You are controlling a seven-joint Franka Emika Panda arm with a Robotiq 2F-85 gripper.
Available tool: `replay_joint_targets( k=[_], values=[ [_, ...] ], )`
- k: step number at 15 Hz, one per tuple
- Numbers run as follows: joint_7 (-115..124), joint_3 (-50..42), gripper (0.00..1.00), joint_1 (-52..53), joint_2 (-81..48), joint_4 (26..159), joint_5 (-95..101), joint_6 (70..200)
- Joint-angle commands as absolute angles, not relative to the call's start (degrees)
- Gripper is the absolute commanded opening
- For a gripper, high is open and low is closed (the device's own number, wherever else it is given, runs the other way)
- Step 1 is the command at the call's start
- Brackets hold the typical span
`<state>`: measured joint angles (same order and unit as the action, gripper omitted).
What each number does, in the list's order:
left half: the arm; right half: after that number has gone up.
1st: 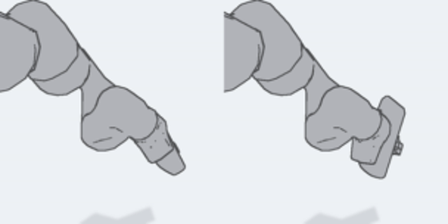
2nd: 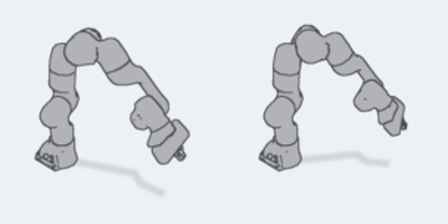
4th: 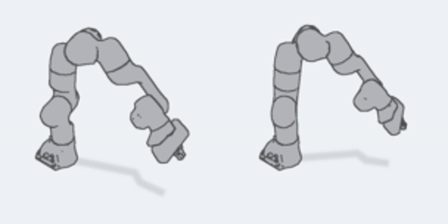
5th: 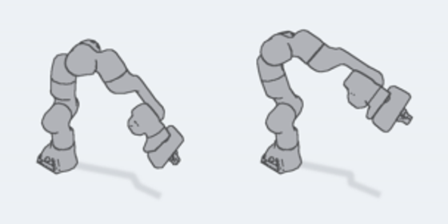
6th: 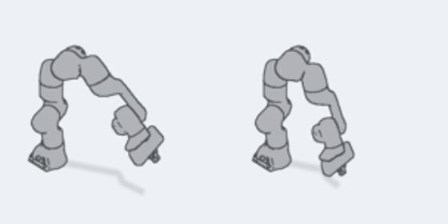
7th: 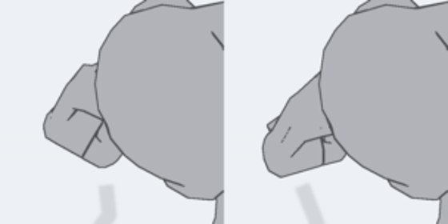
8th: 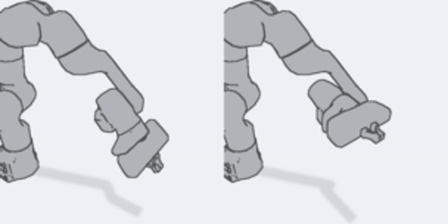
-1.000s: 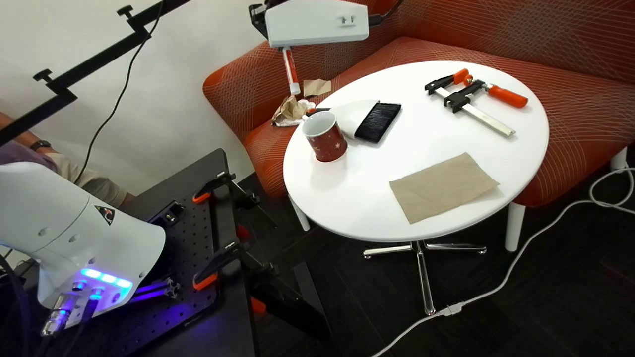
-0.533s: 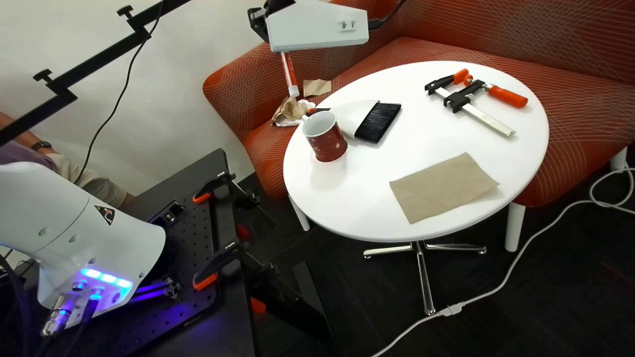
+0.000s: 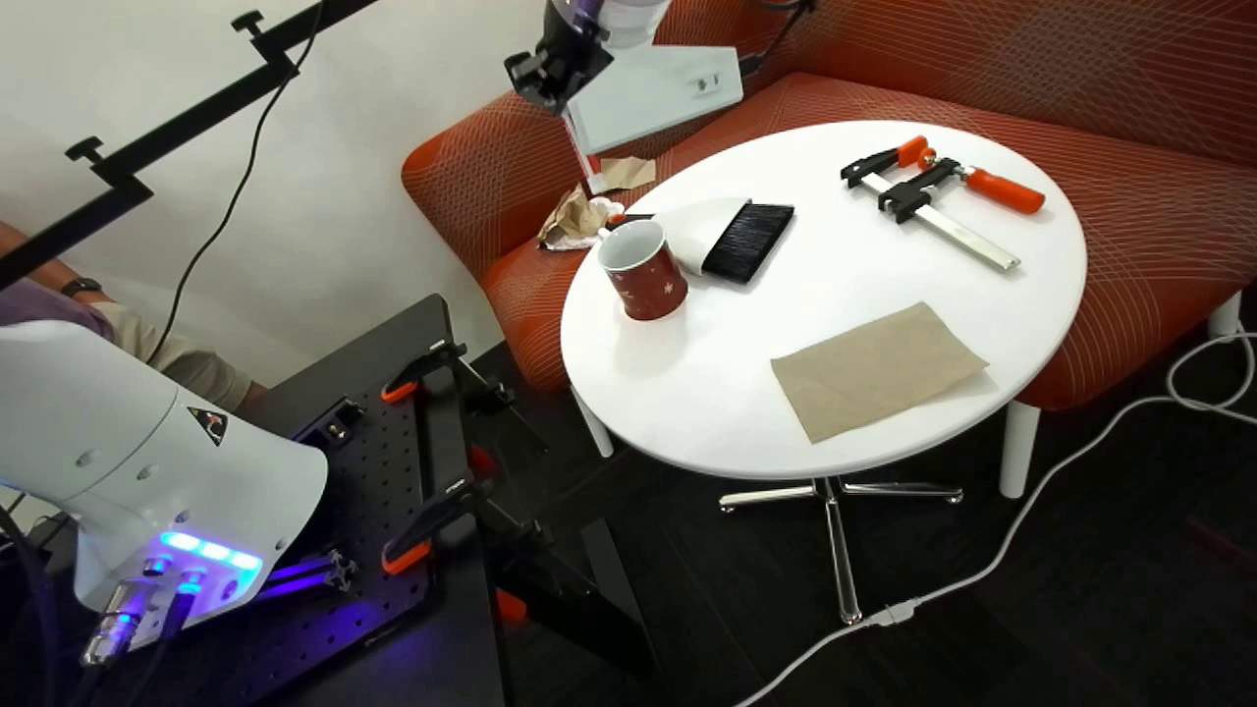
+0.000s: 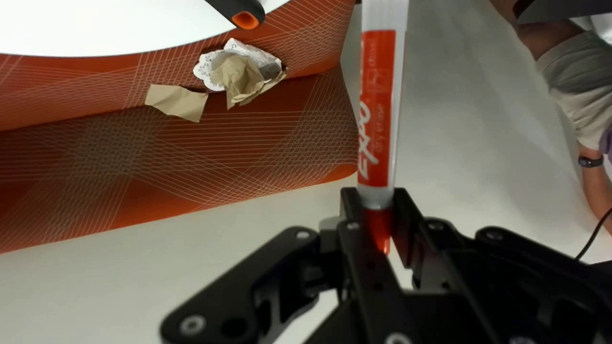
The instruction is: Pick up the marker and put it in the mug
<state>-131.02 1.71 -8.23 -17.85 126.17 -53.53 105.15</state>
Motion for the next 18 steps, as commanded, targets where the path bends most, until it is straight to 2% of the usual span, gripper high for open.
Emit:
replay_joint_targets(
  k=[1, 18],
  values=[
    [-137.03, 1.19, 0.05, -8.27, -22.33, 123.1, -54.88, 100.46],
    [-143.95, 1.58, 0.05, -8.81, -39.6, 112.81, -54.41, 98.52]
  ],
)
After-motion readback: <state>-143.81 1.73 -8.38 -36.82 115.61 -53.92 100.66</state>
